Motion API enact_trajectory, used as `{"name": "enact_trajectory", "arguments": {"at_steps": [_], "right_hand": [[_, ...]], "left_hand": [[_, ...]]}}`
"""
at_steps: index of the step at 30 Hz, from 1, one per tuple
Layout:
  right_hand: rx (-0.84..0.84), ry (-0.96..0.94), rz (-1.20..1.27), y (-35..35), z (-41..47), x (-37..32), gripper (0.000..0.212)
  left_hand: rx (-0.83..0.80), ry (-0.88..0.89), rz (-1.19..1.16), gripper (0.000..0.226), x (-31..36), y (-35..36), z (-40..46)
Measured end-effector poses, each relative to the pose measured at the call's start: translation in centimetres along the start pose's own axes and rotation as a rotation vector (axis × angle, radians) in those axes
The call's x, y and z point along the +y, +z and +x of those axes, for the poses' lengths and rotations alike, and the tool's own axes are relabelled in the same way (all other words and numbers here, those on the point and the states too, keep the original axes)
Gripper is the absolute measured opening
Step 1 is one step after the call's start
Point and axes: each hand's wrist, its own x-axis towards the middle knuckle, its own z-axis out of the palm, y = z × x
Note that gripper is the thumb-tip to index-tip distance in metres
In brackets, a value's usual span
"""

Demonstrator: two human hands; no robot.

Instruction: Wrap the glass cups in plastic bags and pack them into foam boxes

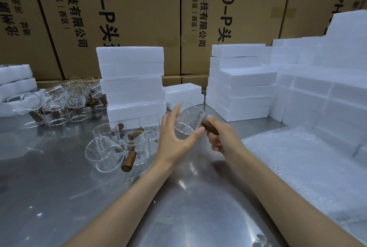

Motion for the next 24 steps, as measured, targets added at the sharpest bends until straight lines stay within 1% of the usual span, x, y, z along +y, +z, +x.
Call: {"name": "enact_trajectory", "arguments": {"at_steps": [2, 4, 7, 9, 12, 13, 15, 16, 19, 22, 24], "right_hand": [[0.014, 0.011, -0.053, 0.0, 0.0, -0.1, 0.048], [0.061, -0.022, -0.184, 0.1, 0.0, -0.1, 0.046], [0.201, -0.227, -0.477, 0.0, 0.1, 0.4, 0.045], [0.228, -0.304, -0.543, 0.0, 0.0, 0.6, 0.047], [0.214, -0.267, -0.606, 0.3, -0.1, 0.7, 0.056], [0.206, -0.227, -0.586, 0.3, 0.0, 0.7, 0.057], [0.171, -0.116, -0.466, 0.2, 0.1, 0.6, 0.053], [0.148, -0.05, -0.382, 0.2, 0.1, 0.5, 0.05], [0.079, 0.113, -0.171, 0.0, -0.1, 0.2, 0.039], [0.018, 0.176, -0.108, 0.0, -0.2, 0.2, 0.036], [0.012, 0.183, -0.108, 0.1, -0.3, 0.2, 0.037]], "left_hand": [[0.038, 0.015, 0.007, 0.068, -0.1, -0.1, 0.1], [0.074, -0.002, 0.008, 0.063, -0.2, -0.1, 0.2], [0.128, -0.062, 0.031, 0.063, -0.1, 0.1, 0.2], [0.141, -0.062, 0.055, 0.059, 0.0, 0.3, 0.3], [0.117, -0.073, 0.06, 0.058, 0.4, 0.4, 0.1], [0.094, -0.083, 0.047, 0.061, 0.5, 0.3, 0.0], [0.042, -0.083, -0.032, 0.06, 1.1, 0.3, 0.0], [0.02, -0.088, -0.089, 0.056, 1.3, 0.3, 0.0], [-0.014, -0.133, -0.218, 0.032, 1.9, 0.6, 0.0], [0.001, -0.19, -0.288, 0.031, 2.2, 1.1, 0.1], [0.027, -0.228, -0.318, 0.028, 2.3, 1.3, 0.2]]}}
